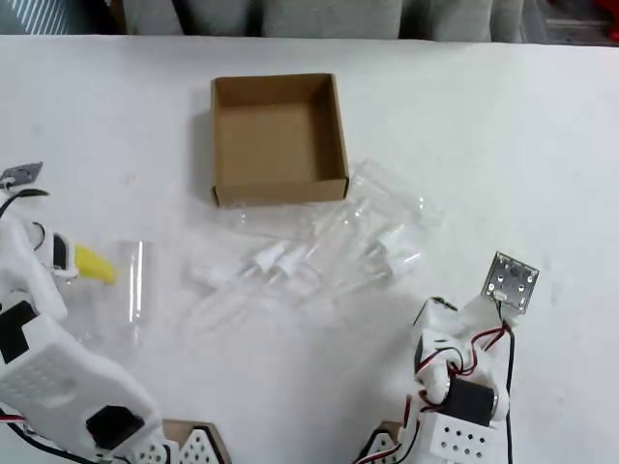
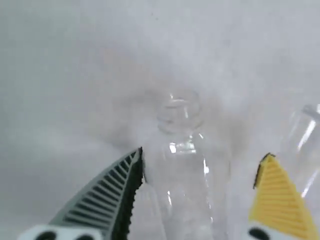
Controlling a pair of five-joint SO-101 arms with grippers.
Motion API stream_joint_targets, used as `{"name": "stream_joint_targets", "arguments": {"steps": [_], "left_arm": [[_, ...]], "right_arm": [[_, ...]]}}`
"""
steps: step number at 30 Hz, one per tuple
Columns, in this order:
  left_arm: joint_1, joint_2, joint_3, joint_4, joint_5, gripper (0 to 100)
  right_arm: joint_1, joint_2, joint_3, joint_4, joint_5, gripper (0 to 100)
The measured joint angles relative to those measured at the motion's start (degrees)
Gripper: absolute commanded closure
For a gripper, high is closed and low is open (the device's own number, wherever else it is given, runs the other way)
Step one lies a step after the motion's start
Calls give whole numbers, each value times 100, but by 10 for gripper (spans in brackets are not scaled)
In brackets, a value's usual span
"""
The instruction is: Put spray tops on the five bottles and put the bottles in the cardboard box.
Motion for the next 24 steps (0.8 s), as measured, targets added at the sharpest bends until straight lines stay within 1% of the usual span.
{"name": "stream_joint_targets", "arguments": {"steps": [5,8,15,22,24], "left_arm": [[0,0,0,18,-18,650],[0,0,0,9,132,650],[9,-9,484,-589,765,650],[-79,-9,510,-642,1327,651],[-97,-9,510,-642,1433,679]], "right_arm": [[0,0,0,0,0,984],[0,0,0,0,0,984],[0,0,0,0,0,984],[0,0,0,0,0,984],[0,0,0,0,0,984]]}}
